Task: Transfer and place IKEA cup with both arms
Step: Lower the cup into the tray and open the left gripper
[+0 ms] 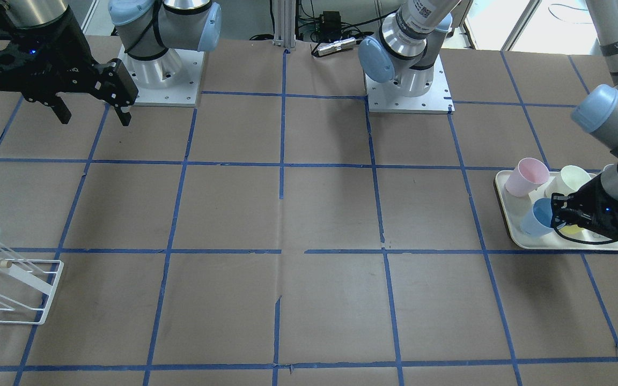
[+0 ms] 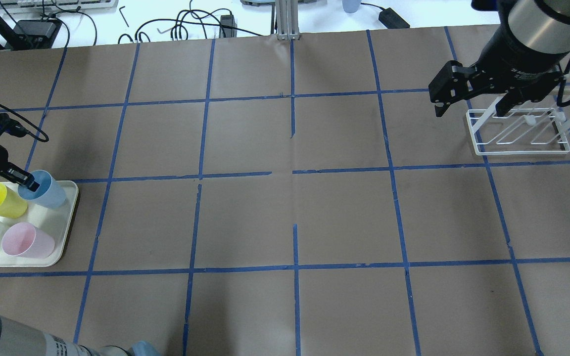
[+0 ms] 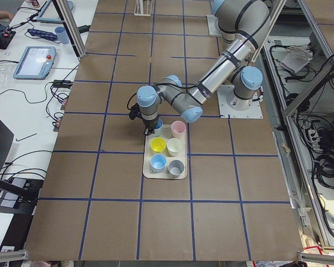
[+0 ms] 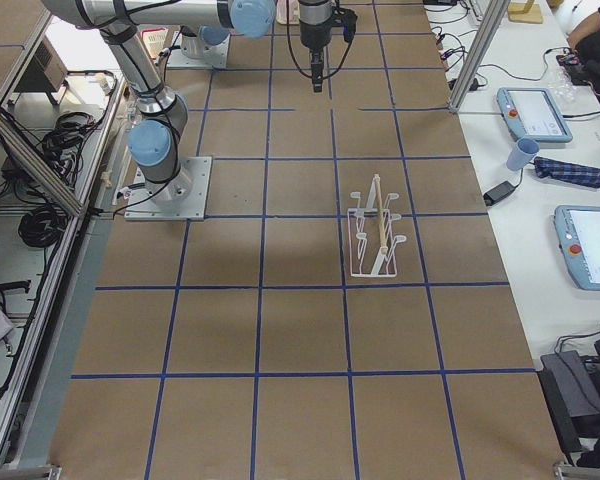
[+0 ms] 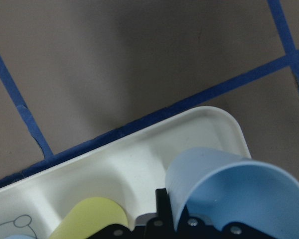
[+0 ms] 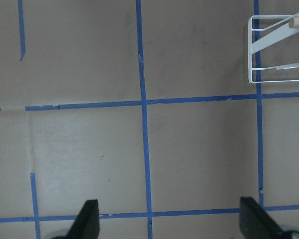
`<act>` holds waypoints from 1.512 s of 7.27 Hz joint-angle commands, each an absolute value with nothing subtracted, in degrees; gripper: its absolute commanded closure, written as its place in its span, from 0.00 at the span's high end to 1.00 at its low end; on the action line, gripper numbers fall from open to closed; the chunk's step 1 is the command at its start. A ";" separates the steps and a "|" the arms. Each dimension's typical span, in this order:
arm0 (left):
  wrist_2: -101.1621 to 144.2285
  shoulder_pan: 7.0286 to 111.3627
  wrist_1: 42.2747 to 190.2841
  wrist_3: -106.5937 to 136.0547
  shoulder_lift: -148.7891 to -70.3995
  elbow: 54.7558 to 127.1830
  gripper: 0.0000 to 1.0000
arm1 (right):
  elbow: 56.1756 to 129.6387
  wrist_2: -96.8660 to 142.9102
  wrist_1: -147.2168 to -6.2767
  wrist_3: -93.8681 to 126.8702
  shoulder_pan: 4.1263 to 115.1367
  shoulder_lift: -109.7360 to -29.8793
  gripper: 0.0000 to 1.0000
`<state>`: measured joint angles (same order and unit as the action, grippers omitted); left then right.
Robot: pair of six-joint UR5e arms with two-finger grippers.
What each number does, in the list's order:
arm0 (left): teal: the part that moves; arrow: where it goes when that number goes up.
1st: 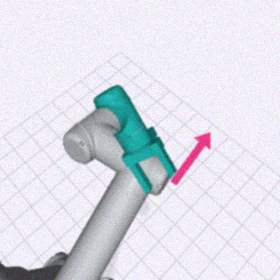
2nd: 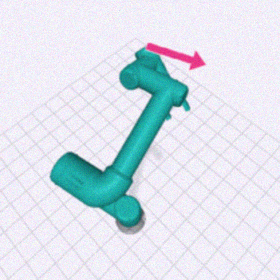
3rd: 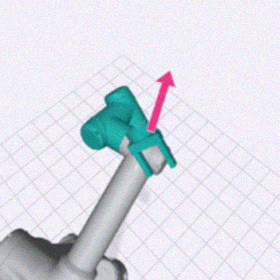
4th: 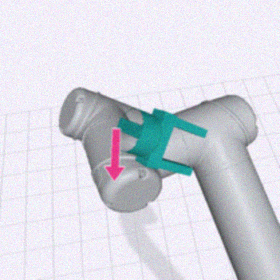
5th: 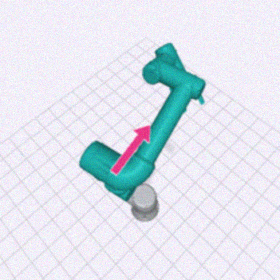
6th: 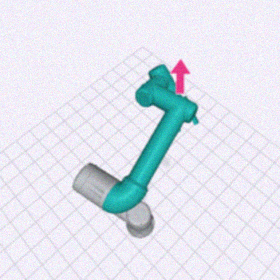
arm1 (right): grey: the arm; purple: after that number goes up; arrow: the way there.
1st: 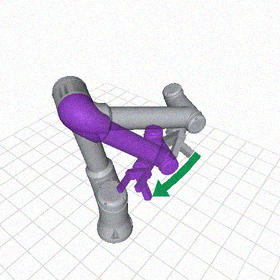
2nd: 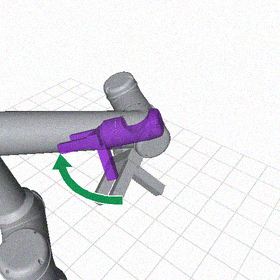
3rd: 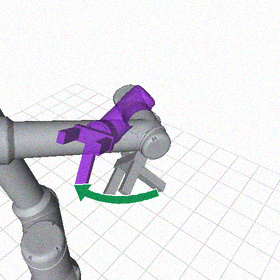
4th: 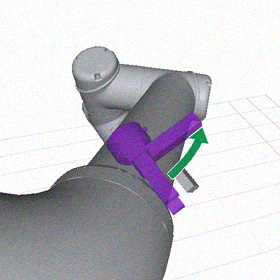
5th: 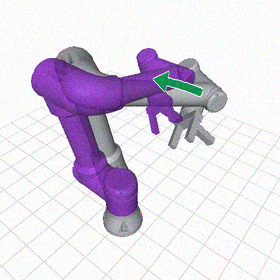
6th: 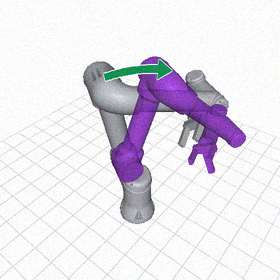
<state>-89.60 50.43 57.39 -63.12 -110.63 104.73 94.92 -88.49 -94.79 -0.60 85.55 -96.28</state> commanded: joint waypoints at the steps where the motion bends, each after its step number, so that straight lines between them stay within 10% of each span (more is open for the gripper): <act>1: -88.51 50.01 57.39 -63.28 -111.09 105.29 0.40 | 94.83 -88.86 -98.16 5.43 90.24 -94.49 1.00; 2: -88.42 49.75 57.39 -63.28 -111.53 105.12 0.56 | 94.40 -88.51 -98.26 5.71 90.70 -93.96 1.00; 9: -88.51 49.75 59.32 -62.32 -111.10 104.68 0.59 | 88.95 -88.24 -98.35 7.29 90.79 -89.74 1.00; 11: -88.33 49.92 61.35 -62.14 -110.83 104.68 0.80 | 88.86 -88.16 -98.35 7.29 90.79 -89.74 1.00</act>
